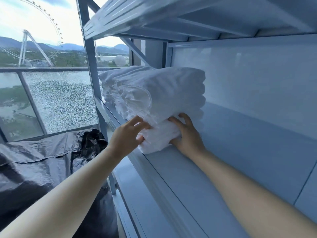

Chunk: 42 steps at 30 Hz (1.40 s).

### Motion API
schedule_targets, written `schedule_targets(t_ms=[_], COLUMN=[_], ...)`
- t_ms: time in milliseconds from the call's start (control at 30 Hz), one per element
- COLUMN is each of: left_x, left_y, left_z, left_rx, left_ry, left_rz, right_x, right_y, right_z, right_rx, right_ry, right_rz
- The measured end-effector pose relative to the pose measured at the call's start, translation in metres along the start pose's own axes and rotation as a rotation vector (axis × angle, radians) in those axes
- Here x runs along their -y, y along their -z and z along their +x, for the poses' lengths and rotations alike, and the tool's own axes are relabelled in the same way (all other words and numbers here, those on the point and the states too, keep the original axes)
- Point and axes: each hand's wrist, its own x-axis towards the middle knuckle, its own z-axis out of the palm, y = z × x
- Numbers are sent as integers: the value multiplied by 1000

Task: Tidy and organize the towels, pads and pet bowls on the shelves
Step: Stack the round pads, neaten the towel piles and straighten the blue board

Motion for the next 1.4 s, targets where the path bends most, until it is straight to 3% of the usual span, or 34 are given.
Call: schedule_targets(t_ms=[567, 767, 867, 1233, 1400], left_x=[46, 41, 37, 37, 53], left_y=[-23, -17, -16, -13, -5], left_z=[8, -4, -5, -5, -11], left_rx=[41, -11, -2, 49, 116], left_ry=[-10, -135, -113, -118, -217], left_rz=[-83, 94, 83, -33, -9], right_x=[-6, -3, -2, 1, 4], right_y=[-37, -32, -33, -35, -17], right_z=[22, 18, 19, 16, 18], right_rx=[-109, -149, -178, -137, -36], right_ry=[63, 61, 117, 144, 103], right_rz=[-83, -152, -222, -124, -117])
